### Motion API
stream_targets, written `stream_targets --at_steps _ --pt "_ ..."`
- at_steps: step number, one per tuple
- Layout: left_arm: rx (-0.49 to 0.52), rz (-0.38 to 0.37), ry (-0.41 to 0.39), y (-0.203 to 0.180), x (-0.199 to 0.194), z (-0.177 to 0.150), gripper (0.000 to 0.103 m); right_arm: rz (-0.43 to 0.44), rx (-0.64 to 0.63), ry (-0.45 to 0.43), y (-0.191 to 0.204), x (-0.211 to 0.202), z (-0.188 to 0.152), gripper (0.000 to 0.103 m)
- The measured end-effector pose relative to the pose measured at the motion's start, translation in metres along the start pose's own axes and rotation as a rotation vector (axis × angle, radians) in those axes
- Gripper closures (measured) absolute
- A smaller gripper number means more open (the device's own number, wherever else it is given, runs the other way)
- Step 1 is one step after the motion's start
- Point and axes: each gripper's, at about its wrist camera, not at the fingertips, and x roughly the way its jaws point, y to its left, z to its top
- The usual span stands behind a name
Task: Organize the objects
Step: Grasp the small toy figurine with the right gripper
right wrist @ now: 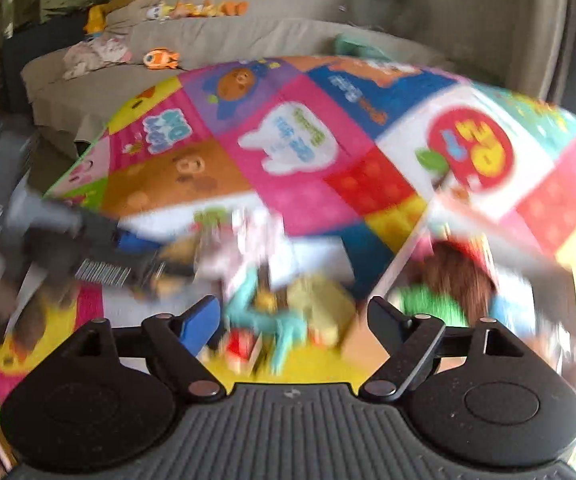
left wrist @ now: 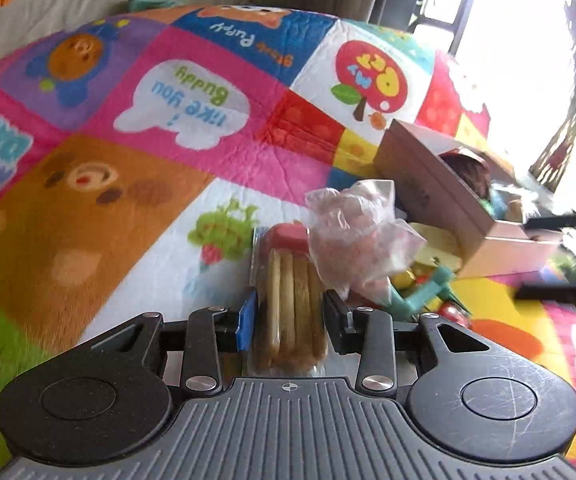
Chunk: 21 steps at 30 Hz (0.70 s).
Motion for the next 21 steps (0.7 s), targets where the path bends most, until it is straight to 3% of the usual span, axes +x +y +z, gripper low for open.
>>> stream_targets --at_steps 4,7,14,18,21 --pt "0.054 0.065 0.011 -0.013 0.011 0.008 0.065 0.006 0.094 -0.012 0.0 -0.001 -0.037 0.021" --pt "0.058 0.074 0.043 -0.02 0.004 0.005 0.065 0.054 0.15 -0.036 0.006 0.003 -0.05 0.021" --pt "0.104 0.084 0.087 -0.035 -0.034 -0.027 0.065 0.109 0.181 -0.039 0.018 0.043 -0.042 0.019" --pt "0.086 0.088 0.082 -0.034 -0.038 -0.031 0.065 0.093 0.177 -0.023 0.021 0.058 -0.033 0.027" --pt "0.1 0.1 0.082 -0.037 -0.036 -0.03 0.065 0.095 0.171 -0.039 0.021 0.042 -0.04 0.033"
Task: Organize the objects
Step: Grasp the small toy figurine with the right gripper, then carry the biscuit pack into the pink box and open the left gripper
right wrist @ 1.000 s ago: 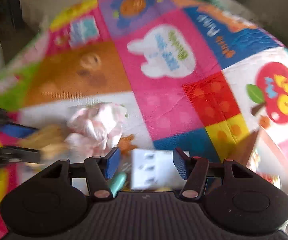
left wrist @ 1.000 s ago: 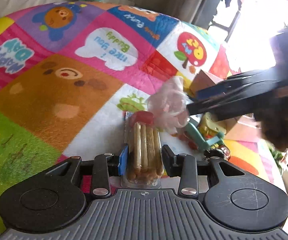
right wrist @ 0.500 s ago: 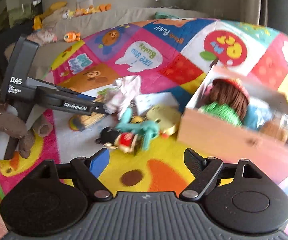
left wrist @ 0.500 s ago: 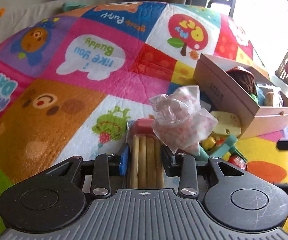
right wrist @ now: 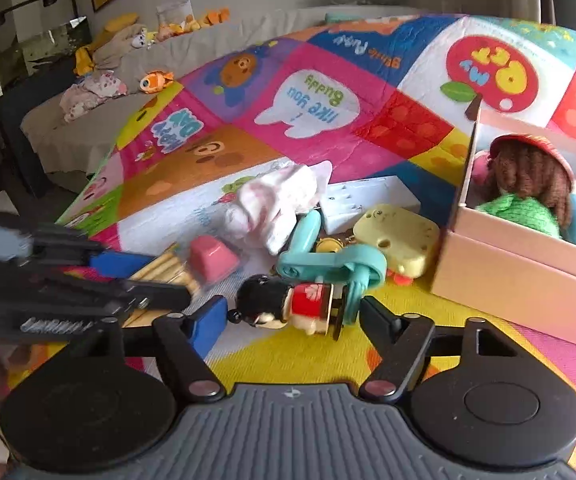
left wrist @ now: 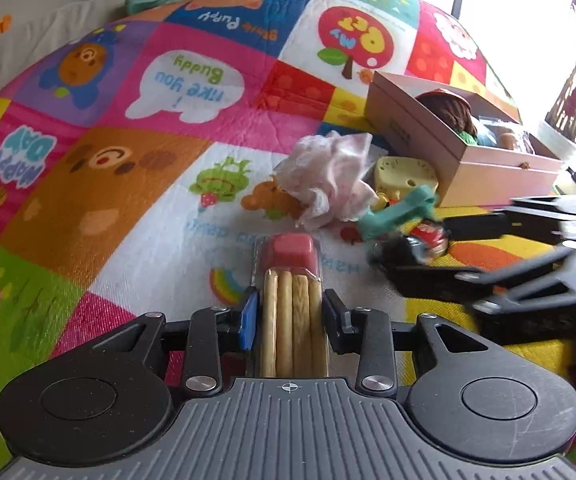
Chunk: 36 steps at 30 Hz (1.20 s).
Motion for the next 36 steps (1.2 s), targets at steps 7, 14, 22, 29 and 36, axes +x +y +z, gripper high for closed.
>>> stream_targets --at_steps 7,14,22,29,36 --pt "-0.003 -0.005 -0.008 -0.005 -0.004 -0.003 0.066 -0.077 -0.039 -0.057 -0.015 -0.068 -0.033 0.034" --pt "-0.013 -0.108 -0.044 -0.015 -0.029 0.008 0.066 -0.115 0.006 -0.165 -0.036 -0.126 -0.053 0.034" --pt "-0.086 -0.287 -0.128 -0.035 -0.06 0.052 0.066 -0.077 0.044 -0.326 -0.046 -0.153 -0.065 0.035" --pt "-0.042 -0.293 -0.122 -0.06 -0.051 0.062 0.066 -0.13 -0.033 -0.354 -0.048 -0.165 -0.06 0.061" --pt "-0.027 -0.264 -0.045 -0.061 -0.033 0.037 0.066 -0.125 -0.01 -0.242 -0.056 -0.153 -0.082 0.037"
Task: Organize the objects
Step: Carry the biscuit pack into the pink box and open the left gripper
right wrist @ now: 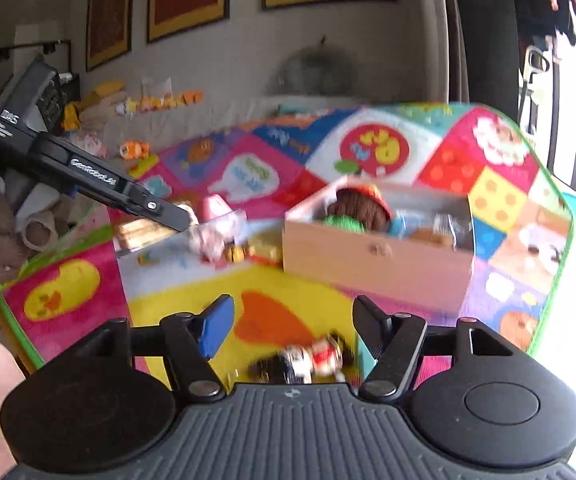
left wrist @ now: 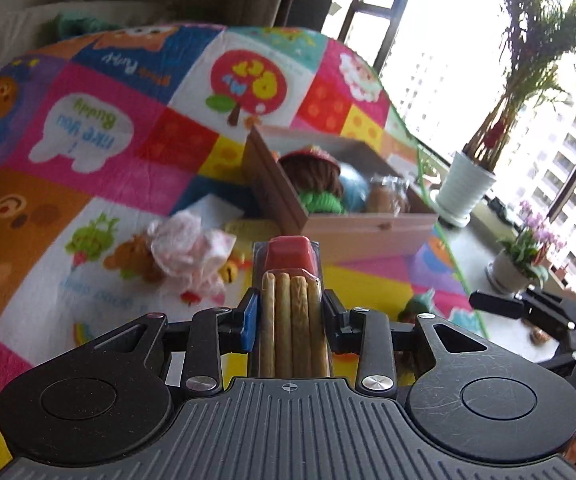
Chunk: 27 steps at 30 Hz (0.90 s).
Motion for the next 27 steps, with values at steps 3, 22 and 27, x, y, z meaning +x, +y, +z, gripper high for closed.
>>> stream_targets --at_steps 3,22,27 --pt "0.013 0.005 0.027 -0.002 0.007 -0.013 0.066 0.047 0.071 0.068 -0.005 0.009 -0.008 0.037" --pt "-0.03 0.018 0.082 0.009 0.023 -0.04 0.066 -0.009 0.076 0.235 0.016 0.096 0.004 0.04" --pt "-0.013 0.012 0.082 0.004 0.02 -0.036 0.066 0.016 0.012 0.236 0.024 0.098 0.013 0.074"
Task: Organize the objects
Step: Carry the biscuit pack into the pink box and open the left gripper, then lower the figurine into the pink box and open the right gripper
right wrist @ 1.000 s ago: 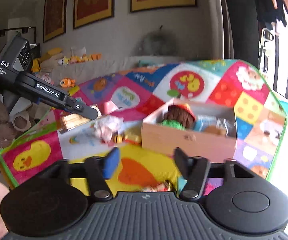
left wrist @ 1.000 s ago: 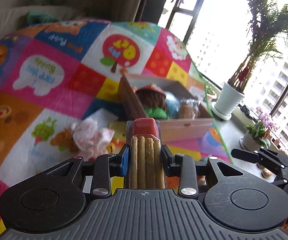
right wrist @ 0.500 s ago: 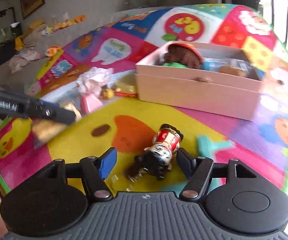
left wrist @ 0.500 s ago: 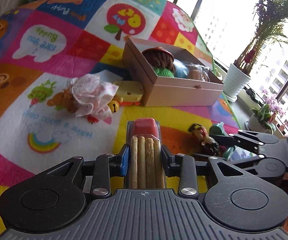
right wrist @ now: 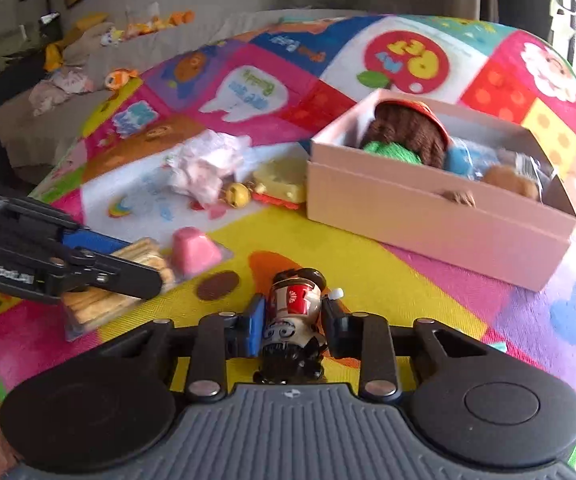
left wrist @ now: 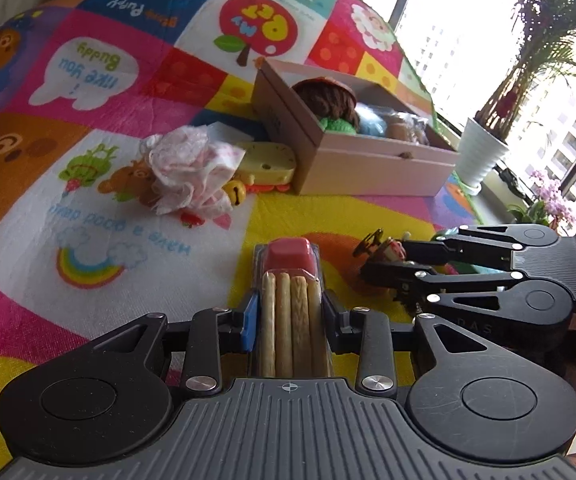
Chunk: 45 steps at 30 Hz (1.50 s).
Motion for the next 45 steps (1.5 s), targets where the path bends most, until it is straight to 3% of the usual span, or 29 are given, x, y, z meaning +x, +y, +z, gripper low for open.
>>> stream_targets --at_steps 3,9,12,14,17,23,28,31,32,33,35,40,45 --pt "0.017 -0.048 -0.037 -0.009 -0.008 0.027 0.066 0.006 0.013 -0.075 -0.004 -0.028 0.003 0.074" --pt "0.077 -0.096 -0.23 -0.052 -0.002 0.121 0.066 -0.01 0.078 -0.226 -0.021 -0.08 0.007 0.074" --pt "0.065 -0.212 -0.204 -0.067 0.032 0.162 0.065 -0.038 0.085 -0.245 -0.027 -0.088 0.009 0.074" --pt "0.053 -0.192 -0.172 -0.073 0.058 0.171 0.065 -0.05 0.089 -0.246 -0.03 -0.089 0.007 0.074" --pt "0.047 -0.136 -0.178 -0.069 0.077 0.164 0.065 -0.067 0.101 -0.249 -0.035 -0.091 0.003 0.074" --pt "-0.075 -0.182 -0.207 -0.018 0.047 0.112 0.065 -0.067 0.171 -0.254 -0.057 -0.095 0.013 0.074" --pt "-0.094 -0.165 -0.157 0.008 0.025 0.058 0.065 -0.142 0.156 -0.379 -0.081 -0.114 0.086 0.074" --pt "-0.101 -0.142 -0.16 0.021 0.012 0.039 0.065 -0.212 0.17 -0.398 -0.102 -0.105 0.142 0.074" --pt "-0.101 -0.127 -0.167 0.025 0.009 0.036 0.065 -0.258 0.167 -0.397 -0.108 -0.098 0.158 0.071" --pt "-0.107 -0.113 -0.174 0.03 0.005 0.033 0.065 -0.296 0.154 -0.384 -0.112 -0.089 0.169 0.055" --pt "-0.134 -0.097 -0.179 0.042 -0.001 0.028 0.065 -0.352 0.154 -0.36 -0.126 -0.069 0.182 0.043" --pt "-0.137 -0.081 -0.175 0.062 -0.012 0.01 0.065 -0.264 0.302 -0.316 -0.149 -0.06 0.145 0.043" --pt "-0.132 -0.118 -0.145 0.061 0.001 0.005 0.065 -0.302 0.287 -0.222 -0.132 -0.059 0.07 0.043"
